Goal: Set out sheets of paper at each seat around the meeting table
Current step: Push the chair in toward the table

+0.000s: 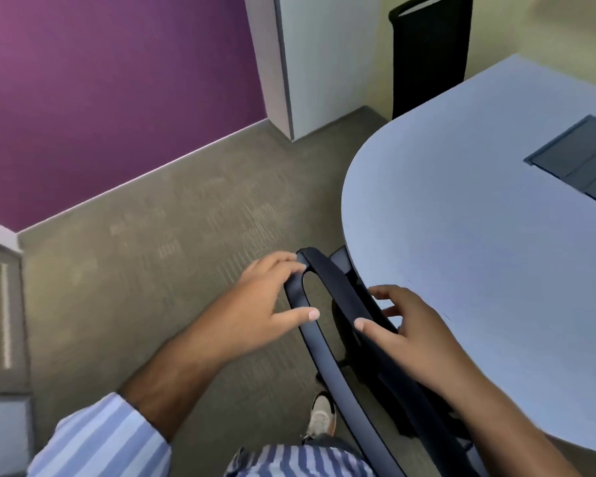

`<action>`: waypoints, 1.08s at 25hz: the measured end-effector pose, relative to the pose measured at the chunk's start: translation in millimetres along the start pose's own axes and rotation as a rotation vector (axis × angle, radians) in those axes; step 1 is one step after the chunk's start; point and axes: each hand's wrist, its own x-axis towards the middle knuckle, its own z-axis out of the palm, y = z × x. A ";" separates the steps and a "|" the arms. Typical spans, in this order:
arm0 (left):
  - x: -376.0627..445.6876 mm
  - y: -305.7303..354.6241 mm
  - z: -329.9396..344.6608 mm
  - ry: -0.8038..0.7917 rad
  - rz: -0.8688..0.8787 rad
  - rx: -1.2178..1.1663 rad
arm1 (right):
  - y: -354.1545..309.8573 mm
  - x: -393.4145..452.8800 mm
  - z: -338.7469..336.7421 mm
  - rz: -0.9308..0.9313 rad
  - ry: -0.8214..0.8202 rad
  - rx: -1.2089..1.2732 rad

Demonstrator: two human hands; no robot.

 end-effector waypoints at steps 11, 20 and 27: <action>141.3 -83.9 -43.1 -0.361 0.084 0.011 | -35.8 82.2 26.3 0.234 0.005 -0.100; 237.3 -175.0 -102.9 -0.493 0.359 -0.032 | -111.2 119.2 83.6 0.480 0.263 -0.093; 320.3 -211.9 -110.4 -0.540 0.429 -0.065 | -121.7 177.1 85.6 0.616 0.242 -0.109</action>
